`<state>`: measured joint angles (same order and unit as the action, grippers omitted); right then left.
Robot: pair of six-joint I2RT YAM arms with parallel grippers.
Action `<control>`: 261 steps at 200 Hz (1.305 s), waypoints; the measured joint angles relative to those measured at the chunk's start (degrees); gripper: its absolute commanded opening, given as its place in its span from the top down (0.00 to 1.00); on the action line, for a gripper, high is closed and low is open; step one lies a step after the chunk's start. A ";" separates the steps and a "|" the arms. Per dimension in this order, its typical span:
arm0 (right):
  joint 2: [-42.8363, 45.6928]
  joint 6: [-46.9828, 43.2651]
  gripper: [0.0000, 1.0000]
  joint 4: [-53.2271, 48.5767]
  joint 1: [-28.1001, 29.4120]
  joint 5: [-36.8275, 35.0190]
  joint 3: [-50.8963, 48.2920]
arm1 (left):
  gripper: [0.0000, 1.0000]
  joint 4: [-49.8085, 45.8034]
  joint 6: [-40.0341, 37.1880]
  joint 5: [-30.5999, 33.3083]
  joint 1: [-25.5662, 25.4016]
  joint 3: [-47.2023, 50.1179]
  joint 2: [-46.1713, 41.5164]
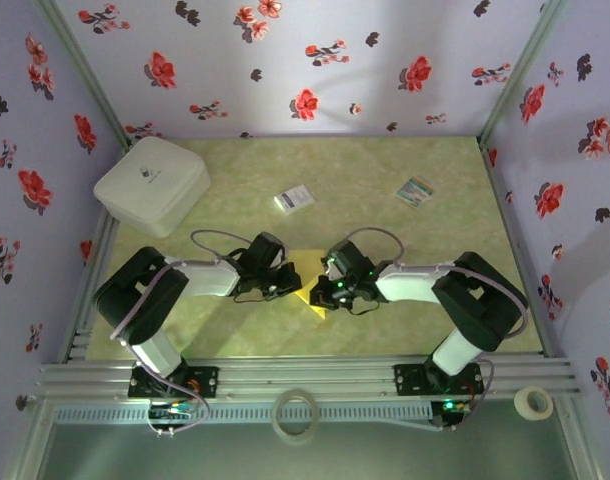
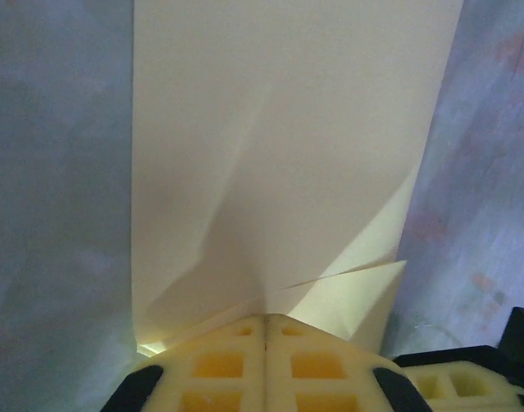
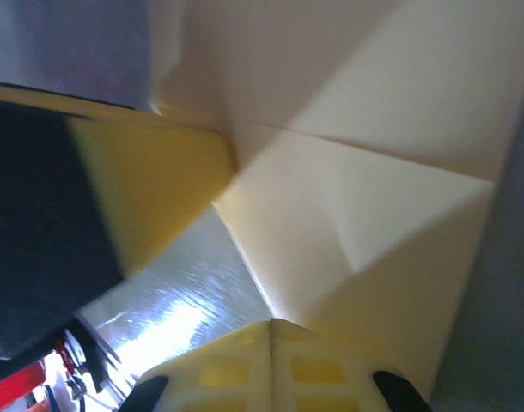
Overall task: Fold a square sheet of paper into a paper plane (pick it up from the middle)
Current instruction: Third fold the triangle at the center of the table.
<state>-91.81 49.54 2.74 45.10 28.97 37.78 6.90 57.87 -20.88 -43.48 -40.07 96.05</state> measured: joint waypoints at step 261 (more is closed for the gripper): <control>4.26 0.42 0.91 5.99 0.17 1.79 -9.01 | 1.00 3.15 0.02 -1.33 1.16 1.29 0.33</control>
<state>-87.55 49.95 8.73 45.28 30.76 28.77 10.04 57.89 -22.22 -42.33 -38.79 96.38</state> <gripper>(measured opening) 0.088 0.042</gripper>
